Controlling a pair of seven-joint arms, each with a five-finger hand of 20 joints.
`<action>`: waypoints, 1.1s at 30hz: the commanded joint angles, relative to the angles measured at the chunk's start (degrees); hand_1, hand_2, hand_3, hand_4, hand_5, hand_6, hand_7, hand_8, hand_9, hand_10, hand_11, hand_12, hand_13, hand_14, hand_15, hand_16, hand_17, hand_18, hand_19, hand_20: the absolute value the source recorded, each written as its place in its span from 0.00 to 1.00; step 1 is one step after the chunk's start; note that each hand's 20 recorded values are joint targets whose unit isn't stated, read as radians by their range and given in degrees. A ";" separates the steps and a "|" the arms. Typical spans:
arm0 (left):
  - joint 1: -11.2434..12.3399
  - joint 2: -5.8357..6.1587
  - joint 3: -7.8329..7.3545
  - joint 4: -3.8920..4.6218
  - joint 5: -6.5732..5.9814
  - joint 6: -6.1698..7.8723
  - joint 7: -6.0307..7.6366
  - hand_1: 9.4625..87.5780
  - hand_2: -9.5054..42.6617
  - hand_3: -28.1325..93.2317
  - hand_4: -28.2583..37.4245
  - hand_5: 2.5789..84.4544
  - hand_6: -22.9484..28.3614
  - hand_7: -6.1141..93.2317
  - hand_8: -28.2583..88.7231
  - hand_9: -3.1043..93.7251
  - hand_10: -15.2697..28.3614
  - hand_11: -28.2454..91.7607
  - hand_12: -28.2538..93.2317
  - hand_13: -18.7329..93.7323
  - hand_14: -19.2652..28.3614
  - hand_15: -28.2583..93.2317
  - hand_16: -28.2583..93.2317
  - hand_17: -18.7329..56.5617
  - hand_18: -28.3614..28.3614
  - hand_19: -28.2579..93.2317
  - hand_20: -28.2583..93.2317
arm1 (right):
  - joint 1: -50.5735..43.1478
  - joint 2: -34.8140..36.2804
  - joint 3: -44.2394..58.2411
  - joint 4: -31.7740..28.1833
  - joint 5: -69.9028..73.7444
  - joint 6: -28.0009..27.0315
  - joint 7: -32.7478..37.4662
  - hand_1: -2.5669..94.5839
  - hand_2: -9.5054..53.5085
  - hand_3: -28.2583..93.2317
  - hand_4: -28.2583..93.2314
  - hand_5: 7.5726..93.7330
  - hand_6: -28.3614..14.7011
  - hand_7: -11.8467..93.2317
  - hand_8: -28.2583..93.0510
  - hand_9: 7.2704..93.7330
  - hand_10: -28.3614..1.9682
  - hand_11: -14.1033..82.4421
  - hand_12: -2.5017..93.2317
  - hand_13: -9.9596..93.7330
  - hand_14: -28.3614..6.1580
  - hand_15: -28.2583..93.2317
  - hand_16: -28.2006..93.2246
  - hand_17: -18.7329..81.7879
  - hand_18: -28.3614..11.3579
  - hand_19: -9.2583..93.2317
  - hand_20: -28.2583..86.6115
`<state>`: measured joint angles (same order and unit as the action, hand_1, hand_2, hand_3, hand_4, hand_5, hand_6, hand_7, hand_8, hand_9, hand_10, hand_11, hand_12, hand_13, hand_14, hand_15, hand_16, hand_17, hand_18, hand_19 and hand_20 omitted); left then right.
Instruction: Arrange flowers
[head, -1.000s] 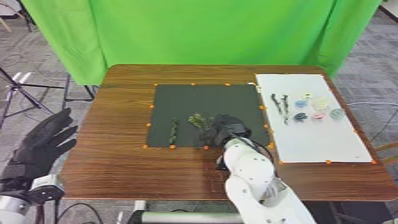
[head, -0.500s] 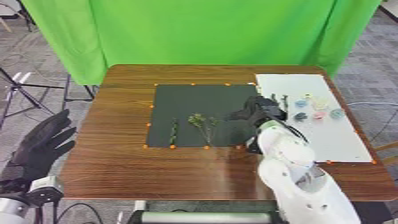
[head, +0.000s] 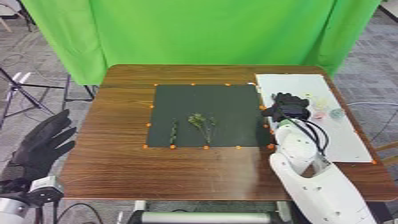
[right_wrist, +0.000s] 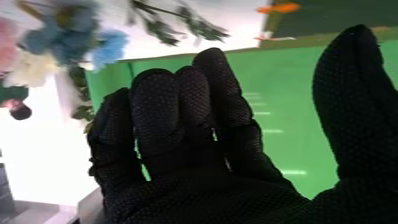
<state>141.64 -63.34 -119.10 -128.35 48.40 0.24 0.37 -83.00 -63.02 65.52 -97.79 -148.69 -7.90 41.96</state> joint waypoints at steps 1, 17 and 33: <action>0.42 -0.44 -0.09 -0.02 0.22 -0.39 -0.15 0.19 0.13 0.81 0.02 0.20 0.45 0.28 0.14 0.22 0.55 0.30 0.40 0.28 0.65 0.37 0.29 0.08 0.82 0.51 0.31 | 0.98 2.35 -0.29 3.10 -1.96 1.31 1.77 0.28 0.00 0.88 0.00 0.44 0.45 0.60 0.08 0.43 0.30 0.80 0.51 0.55 0.37 0.90 0.46 0.37 0.12 0.85 0.70; 0.72 -0.92 0.01 -0.14 0.26 -0.31 0.16 0.19 0.13 0.81 0.02 0.20 0.45 0.28 0.14 0.22 0.55 0.31 0.40 0.28 0.65 0.36 0.29 0.08 0.82 0.51 0.31 | 5.12 3.14 -0.60 7.71 -2.28 5.80 2.53 0.27 0.00 0.89 0.00 0.45 0.46 0.64 0.07 0.44 0.32 0.83 0.52 0.56 0.38 0.91 0.47 0.38 0.12 0.86 0.71; 0.62 -1.32 0.32 -0.16 0.11 -0.13 0.15 0.19 0.13 0.81 0.02 0.21 0.46 0.28 0.14 0.22 0.55 0.31 0.40 0.28 0.65 0.36 0.29 0.08 0.82 0.51 0.31 | 6.45 2.56 -2.63 11.80 1.32 0.75 1.08 0.27 0.00 0.87 0.00 0.46 0.47 0.63 0.07 0.46 0.35 0.81 0.51 0.57 0.41 0.90 0.47 0.37 0.12 0.85 0.72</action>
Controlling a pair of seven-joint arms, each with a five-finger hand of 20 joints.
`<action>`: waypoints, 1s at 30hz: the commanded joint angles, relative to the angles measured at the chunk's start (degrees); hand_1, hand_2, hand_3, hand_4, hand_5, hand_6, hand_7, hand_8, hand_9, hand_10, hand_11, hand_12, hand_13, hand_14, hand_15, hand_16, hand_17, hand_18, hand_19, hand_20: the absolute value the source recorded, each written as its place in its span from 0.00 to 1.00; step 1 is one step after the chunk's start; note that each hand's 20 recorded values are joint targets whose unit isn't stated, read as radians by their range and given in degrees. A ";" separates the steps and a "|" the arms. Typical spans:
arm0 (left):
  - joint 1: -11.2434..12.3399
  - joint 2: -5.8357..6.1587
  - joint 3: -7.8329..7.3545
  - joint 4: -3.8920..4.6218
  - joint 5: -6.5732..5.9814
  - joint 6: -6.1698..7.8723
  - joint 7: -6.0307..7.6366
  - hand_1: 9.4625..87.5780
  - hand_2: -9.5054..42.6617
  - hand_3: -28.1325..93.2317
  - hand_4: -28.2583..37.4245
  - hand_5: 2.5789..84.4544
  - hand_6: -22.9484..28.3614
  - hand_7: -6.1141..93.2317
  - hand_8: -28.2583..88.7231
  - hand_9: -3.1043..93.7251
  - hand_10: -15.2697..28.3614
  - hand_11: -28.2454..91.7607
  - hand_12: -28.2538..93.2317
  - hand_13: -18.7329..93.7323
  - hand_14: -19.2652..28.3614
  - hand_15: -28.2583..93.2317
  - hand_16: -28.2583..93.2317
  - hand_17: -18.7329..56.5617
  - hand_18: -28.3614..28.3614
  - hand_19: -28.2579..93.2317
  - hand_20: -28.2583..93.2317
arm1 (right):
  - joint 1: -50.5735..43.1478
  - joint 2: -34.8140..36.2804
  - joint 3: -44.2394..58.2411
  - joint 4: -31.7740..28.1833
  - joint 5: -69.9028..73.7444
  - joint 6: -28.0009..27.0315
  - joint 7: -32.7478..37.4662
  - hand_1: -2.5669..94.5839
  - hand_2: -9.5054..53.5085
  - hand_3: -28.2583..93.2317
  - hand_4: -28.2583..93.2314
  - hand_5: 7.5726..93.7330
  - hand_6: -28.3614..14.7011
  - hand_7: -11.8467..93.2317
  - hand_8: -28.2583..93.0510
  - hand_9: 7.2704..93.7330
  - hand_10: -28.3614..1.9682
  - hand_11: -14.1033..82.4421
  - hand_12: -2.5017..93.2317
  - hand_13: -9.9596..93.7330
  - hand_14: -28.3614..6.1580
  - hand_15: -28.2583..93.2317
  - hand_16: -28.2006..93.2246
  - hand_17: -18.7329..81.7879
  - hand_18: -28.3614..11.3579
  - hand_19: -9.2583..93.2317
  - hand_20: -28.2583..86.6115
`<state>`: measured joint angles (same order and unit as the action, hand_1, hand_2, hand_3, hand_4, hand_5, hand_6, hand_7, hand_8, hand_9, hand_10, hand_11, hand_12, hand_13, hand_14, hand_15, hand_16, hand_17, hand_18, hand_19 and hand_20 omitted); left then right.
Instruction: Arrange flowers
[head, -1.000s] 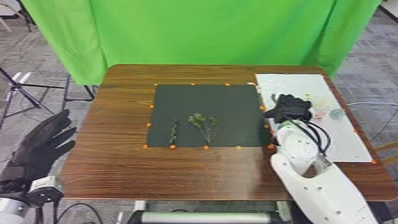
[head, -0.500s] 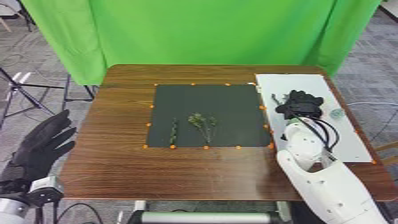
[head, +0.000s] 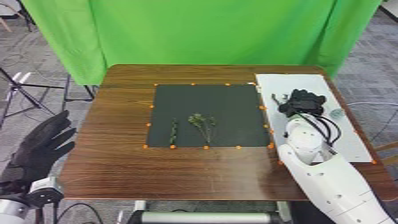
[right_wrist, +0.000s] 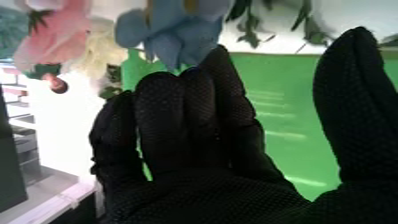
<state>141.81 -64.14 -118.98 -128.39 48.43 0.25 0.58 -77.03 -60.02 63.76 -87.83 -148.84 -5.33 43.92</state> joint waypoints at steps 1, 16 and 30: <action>0.62 -0.65 0.09 -0.24 0.11 -0.21 -0.05 0.19 0.13 0.81 0.02 0.21 0.46 0.28 0.14 0.22 0.55 0.31 0.40 0.28 0.66 0.36 0.29 0.08 0.82 0.51 0.31 | 0.49 -0.50 -0.90 2.43 0.92 -1.79 -1.75 0.27 0.00 0.87 0.00 0.46 0.48 0.63 0.07 0.46 0.35 0.81 0.51 0.57 0.41 0.90 0.47 0.37 0.12 0.85 0.72; 0.30 -0.63 0.11 -0.05 0.03 -0.32 -0.59 0.19 0.14 0.81 0.02 0.21 0.46 0.28 0.14 0.22 0.55 0.31 0.40 0.28 0.65 0.37 0.29 0.08 0.82 0.51 0.31 | -2.66 -0.57 -0.20 0.79 3.49 0.69 -9.06 0.52 0.00 0.86 0.00 0.70 0.71 0.66 0.36 0.77 0.62 0.78 0.62 0.77 0.55 0.91 0.53 0.43 0.16 0.85 0.71; 0.54 -0.72 0.18 -0.09 0.04 -0.06 -0.38 0.19 0.14 0.81 0.02 0.21 0.46 0.28 0.14 0.22 0.55 0.31 0.40 0.28 0.66 0.37 0.29 0.08 0.82 0.51 0.31 | -4.39 -0.29 1.48 -4.17 -1.41 8.89 -5.39 0.42 0.00 0.87 0.00 0.64 0.70 0.73 0.38 0.73 0.59 0.86 0.60 0.74 0.52 0.94 0.55 0.42 0.15 0.86 0.72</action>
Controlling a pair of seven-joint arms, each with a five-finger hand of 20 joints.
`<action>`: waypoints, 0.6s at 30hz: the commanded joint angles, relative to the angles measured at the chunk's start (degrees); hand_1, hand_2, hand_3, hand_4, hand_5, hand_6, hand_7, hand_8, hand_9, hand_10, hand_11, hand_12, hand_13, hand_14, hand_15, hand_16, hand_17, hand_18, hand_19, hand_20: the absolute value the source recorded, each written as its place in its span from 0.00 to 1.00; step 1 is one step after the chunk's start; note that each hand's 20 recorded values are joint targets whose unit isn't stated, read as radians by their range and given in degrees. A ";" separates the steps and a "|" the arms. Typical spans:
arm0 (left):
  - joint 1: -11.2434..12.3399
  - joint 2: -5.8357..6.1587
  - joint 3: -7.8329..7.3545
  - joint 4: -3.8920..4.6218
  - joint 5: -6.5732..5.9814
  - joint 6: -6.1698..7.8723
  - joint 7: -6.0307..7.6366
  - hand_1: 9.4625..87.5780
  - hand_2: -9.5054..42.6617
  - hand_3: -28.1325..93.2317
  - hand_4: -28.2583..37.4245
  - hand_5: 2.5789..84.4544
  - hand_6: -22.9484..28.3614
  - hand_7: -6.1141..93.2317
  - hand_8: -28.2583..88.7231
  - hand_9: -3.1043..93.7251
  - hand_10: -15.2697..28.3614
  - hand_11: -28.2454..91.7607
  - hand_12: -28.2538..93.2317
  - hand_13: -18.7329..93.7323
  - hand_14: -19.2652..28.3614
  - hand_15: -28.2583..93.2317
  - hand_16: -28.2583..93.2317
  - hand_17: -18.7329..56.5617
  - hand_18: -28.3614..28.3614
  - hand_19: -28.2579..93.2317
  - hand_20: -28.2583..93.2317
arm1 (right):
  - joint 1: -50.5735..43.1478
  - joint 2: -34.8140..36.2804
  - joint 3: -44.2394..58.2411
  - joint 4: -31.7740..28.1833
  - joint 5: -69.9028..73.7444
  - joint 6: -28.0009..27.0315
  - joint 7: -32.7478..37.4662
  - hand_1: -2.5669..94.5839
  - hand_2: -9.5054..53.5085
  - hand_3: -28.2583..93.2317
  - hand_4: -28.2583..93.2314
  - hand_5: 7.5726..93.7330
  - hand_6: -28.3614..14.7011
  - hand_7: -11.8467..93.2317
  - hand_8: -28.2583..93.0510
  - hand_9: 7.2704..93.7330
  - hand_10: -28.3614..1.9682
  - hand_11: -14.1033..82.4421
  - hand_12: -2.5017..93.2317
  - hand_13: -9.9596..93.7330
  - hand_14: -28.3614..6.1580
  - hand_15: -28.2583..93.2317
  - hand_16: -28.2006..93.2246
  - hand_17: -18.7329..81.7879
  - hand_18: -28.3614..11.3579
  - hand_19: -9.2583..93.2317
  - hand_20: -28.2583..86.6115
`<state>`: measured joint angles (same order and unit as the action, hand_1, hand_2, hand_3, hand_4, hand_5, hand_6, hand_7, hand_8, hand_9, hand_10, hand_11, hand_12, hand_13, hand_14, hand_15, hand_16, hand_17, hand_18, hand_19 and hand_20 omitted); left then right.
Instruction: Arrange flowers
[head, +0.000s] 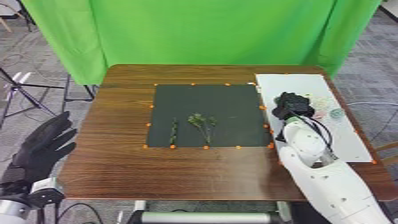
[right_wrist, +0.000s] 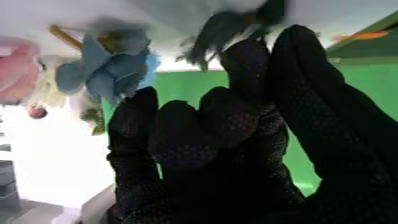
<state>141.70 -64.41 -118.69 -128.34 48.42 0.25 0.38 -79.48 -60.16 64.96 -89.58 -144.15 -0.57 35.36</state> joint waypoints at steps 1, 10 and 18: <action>0.49 -0.53 -0.29 -0.04 0.08 -0.42 -0.42 0.19 0.14 0.81 0.02 0.21 0.46 0.28 0.14 0.22 0.55 0.31 0.40 0.28 0.65 0.37 0.29 0.08 0.82 0.51 0.31 | -1.97 0.08 0.42 -3.17 -6.31 3.48 3.24 0.41 0.00 0.86 0.00 0.63 0.70 0.74 0.39 0.73 0.59 0.86 0.60 0.74 0.52 0.94 0.55 0.42 0.15 0.86 0.72; 0.14 0.37 -0.10 0.27 -0.21 -0.39 -0.49 0.19 0.14 0.81 0.02 0.21 0.46 0.28 0.15 0.22 0.55 0.31 0.40 0.28 0.65 0.37 0.29 0.08 0.82 0.51 0.31 | -1.07 0.37 0.92 -4.62 -4.87 -6.13 6.57 0.27 0.00 0.89 0.00 0.60 0.61 0.74 0.11 0.66 0.53 0.85 0.59 0.69 0.47 0.93 0.54 0.40 0.13 0.85 0.72; 0.43 -0.03 -0.39 0.16 -0.01 -0.70 -0.49 0.19 0.14 0.81 0.02 0.21 0.46 0.28 0.15 0.22 0.55 0.31 0.40 0.28 0.66 0.36 0.29 0.08 0.82 0.51 0.31 | -1.14 0.51 0.97 -4.25 -3.90 -10.36 8.62 0.19 0.00 0.84 0.00 0.59 0.55 0.66 0.08 0.61 0.47 0.83 0.59 0.65 0.42 0.92 0.53 0.38 0.11 0.83 0.72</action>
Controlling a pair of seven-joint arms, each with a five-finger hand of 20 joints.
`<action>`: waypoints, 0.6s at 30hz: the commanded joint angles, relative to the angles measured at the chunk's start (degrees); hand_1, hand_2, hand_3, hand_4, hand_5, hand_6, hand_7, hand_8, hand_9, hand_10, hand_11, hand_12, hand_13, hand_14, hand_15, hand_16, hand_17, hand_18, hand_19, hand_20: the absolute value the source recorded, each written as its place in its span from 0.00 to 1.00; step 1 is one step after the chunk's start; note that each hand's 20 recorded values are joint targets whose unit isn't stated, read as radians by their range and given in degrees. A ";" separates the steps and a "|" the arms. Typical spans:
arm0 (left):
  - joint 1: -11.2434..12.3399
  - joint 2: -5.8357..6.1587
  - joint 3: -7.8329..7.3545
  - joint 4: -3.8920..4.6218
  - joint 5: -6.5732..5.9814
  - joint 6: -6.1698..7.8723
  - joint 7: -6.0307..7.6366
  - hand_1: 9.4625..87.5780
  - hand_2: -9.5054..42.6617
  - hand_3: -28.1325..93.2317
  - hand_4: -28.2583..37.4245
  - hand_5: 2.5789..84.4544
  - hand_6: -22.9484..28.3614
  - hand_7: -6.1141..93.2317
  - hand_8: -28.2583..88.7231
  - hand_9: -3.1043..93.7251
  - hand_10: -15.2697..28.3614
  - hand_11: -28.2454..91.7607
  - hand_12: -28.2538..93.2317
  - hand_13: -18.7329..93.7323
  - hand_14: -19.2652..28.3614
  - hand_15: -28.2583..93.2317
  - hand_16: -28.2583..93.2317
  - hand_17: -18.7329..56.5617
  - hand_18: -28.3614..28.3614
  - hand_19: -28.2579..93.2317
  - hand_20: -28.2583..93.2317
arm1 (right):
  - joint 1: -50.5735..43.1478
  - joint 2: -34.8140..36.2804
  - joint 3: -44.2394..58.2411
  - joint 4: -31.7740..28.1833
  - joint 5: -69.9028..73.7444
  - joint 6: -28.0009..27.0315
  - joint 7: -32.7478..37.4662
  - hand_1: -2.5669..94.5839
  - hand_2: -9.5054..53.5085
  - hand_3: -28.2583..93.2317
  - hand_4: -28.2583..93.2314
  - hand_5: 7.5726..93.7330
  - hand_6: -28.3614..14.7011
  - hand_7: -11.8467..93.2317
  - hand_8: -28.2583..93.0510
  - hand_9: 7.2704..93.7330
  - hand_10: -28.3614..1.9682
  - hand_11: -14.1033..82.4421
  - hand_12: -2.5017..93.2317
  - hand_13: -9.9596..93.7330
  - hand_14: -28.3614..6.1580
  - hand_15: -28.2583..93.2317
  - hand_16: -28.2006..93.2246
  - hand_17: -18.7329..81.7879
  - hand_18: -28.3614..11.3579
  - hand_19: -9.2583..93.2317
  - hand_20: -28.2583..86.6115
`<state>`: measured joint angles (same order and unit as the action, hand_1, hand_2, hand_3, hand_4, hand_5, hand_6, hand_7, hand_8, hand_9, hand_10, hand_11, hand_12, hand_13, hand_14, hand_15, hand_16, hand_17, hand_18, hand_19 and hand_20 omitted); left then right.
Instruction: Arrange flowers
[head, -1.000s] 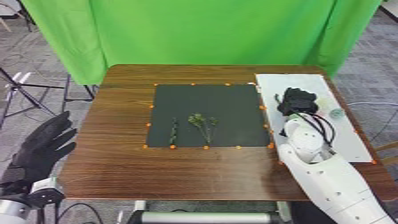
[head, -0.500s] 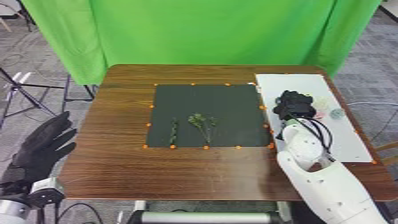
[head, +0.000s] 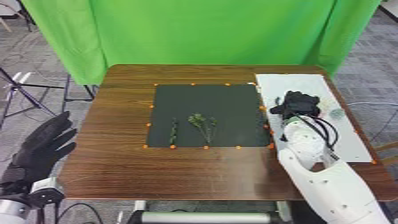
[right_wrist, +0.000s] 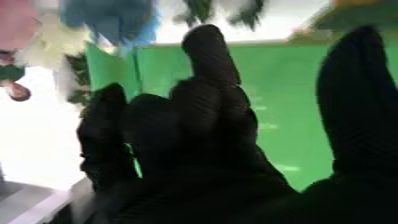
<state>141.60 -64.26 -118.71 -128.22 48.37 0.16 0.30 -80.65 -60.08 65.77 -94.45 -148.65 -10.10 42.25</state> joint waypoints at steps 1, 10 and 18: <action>0.57 -0.23 -0.42 0.00 0.05 -0.61 -0.43 0.19 0.14 0.81 0.02 0.21 0.46 0.28 0.14 0.22 0.55 0.31 0.40 0.28 0.65 0.36 0.29 0.08 0.82 0.51 0.31 | 0.20 0.37 0.00 0.78 -0.03 -1.75 1.36 0.19 0.00 0.84 0.00 0.59 0.55 0.65 0.09 0.61 0.47 0.83 0.59 0.65 0.42 0.92 0.53 0.38 0.11 0.83 0.72; 0.52 -0.15 -0.16 0.04 -0.07 -0.54 -0.43 0.19 0.14 0.81 0.02 0.21 0.46 0.28 0.14 0.22 0.55 0.31 0.40 0.28 0.65 0.37 0.29 0.08 0.82 0.51 0.31 | 0.54 -1.61 -0.41 2.56 4.95 -4.97 -2.58 0.26 0.00 0.88 0.00 0.62 0.56 0.58 0.11 0.62 0.47 0.81 0.56 0.66 0.44 0.91 0.52 0.38 0.11 0.82 0.72; 0.19 -0.12 0.04 0.14 -0.12 -0.40 -0.67 0.19 0.14 0.81 0.02 0.21 0.45 0.28 0.15 0.22 0.55 0.31 0.40 0.28 0.66 0.37 0.29 0.08 0.82 0.51 0.31 | -0.28 -2.24 -1.42 4.48 6.19 -1.15 -4.57 0.50 0.00 0.85 0.00 0.71 0.68 0.57 0.33 0.74 0.59 0.75 0.62 0.74 0.54 0.89 0.52 0.41 0.15 0.83 0.71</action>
<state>141.58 -64.28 -118.74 -128.21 48.39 0.11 0.25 -78.42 -61.03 66.14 -92.05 -143.58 -12.99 39.85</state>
